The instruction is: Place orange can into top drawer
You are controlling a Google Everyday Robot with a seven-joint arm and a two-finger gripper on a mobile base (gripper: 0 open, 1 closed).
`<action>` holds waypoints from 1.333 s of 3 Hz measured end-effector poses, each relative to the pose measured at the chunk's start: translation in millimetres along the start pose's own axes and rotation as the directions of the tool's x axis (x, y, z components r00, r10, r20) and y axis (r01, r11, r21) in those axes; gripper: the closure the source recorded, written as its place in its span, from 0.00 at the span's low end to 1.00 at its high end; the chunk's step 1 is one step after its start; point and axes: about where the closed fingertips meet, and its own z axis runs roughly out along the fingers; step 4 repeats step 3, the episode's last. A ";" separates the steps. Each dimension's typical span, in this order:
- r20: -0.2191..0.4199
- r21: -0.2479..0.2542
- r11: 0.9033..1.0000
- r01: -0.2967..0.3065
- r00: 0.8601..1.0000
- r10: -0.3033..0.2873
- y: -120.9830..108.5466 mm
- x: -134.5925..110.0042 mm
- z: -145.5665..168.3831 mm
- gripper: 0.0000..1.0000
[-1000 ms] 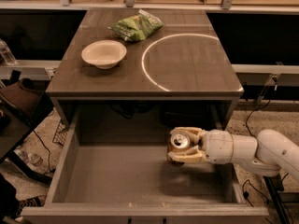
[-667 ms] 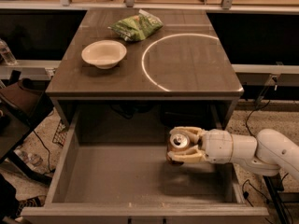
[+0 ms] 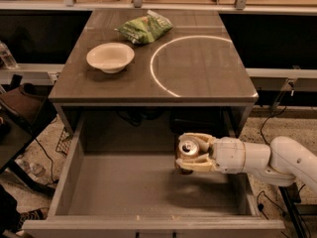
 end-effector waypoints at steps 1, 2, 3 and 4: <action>0.001 -0.004 1.000 0.000 1.000 0.000 0.5 -0.6 1.9 0.12; 0.003 -0.008 1.000 0.001 1.000 -0.001 1.0 -1.1 3.8 0.00; 0.003 -0.008 1.000 0.001 1.000 -0.001 1.0 -1.1 3.8 0.00; 0.003 -0.008 1.000 0.001 1.000 -0.001 1.0 -1.1 3.8 0.00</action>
Offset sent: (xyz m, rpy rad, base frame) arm -0.0002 0.0019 0.0004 0.0006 -0.0004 0.0039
